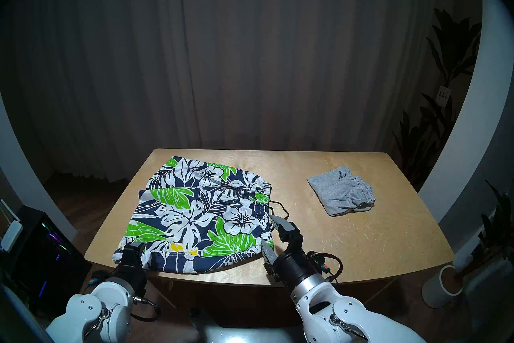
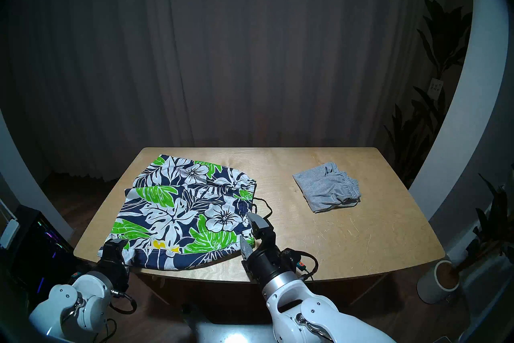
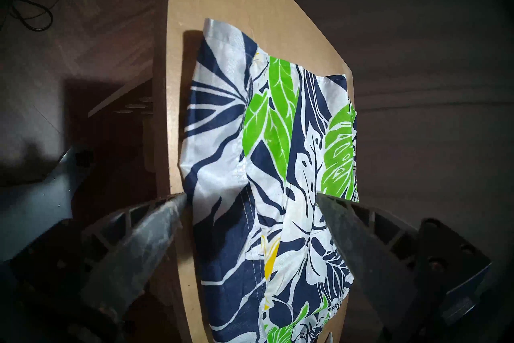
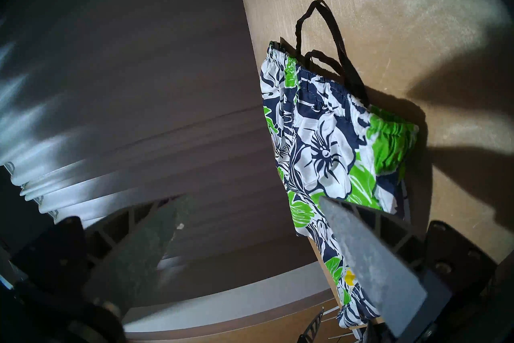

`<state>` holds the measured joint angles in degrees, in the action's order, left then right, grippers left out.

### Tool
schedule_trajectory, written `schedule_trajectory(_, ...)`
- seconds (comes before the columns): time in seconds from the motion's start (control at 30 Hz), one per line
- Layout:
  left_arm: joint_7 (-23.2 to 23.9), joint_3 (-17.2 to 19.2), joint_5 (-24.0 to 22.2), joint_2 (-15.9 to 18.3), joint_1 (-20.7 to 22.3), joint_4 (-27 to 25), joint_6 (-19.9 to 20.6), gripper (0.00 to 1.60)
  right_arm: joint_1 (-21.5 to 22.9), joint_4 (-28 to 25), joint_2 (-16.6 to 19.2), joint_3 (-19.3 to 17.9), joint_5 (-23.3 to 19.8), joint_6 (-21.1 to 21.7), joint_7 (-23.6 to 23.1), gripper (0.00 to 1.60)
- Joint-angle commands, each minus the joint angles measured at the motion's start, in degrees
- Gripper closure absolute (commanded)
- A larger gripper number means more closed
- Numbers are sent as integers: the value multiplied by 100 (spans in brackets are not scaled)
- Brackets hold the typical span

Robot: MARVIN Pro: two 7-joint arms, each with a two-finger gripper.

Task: Fold pants twice and stack them

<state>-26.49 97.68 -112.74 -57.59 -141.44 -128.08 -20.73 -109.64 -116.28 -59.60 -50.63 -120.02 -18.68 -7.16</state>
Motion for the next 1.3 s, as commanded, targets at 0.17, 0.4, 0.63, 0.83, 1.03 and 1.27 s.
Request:
schedule_trajectory(0.17,-395,-98,184,30,325,37,-311,0,353,-53,93,206,-195,-221,-1,0)
schedule_trajectory(0.4,-816,-169,184,107,551,151,-400,0,448,-56,128,309,-255,-354,-39,0)
schedule_trajectory(0.63,-1179,-207,186,143,742,295,-500,0,575,-33,187,431,-354,-439,-42,0)
schedule_trajectory(0.83,-1260,-115,174,137,654,362,-538,0,671,-28,259,540,-453,-459,-10,0)
schedule_trajectory(1.03,-1232,-92,131,108,627,409,-528,0,801,71,246,666,-532,-453,-5,0)
schedule_trajectory(1.27,-1148,-119,17,152,734,551,-405,0,979,120,239,822,-595,-554,104,0)
